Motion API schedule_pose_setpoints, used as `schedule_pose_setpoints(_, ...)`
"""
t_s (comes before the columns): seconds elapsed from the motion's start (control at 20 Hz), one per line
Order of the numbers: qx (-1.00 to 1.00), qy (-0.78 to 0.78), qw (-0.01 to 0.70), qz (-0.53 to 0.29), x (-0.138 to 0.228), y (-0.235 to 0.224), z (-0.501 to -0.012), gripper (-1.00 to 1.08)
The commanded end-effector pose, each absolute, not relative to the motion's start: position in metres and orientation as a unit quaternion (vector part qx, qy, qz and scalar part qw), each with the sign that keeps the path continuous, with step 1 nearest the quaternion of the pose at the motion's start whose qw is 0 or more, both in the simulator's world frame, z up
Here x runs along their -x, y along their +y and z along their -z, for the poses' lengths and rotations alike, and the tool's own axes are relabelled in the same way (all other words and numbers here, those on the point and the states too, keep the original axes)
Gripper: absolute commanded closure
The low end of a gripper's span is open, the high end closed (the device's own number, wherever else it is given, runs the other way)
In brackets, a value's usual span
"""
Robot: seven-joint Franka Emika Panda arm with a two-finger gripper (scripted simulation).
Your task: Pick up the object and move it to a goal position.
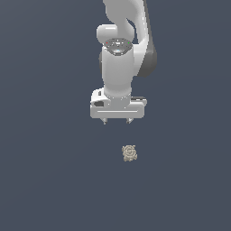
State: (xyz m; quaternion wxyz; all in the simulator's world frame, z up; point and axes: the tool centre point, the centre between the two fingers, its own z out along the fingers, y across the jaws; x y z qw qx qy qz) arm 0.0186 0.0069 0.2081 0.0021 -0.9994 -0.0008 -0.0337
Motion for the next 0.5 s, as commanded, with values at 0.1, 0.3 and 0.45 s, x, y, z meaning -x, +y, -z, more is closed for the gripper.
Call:
schedule_pose_setpoints(0.1, 0.999, -0.001, 0.003, 0.034, -0.019, 0.008, -0.208, -0.92)
schedule_pose_setpoints(0.3, 0.999, -0.001, 0.006, 0.036, -0.02, 0.014, -0.205, -0.92)
schedule_pose_setpoints(0.45, 0.999, -0.002, 0.009, 0.037, -0.021, 0.018, -0.204, -0.92)
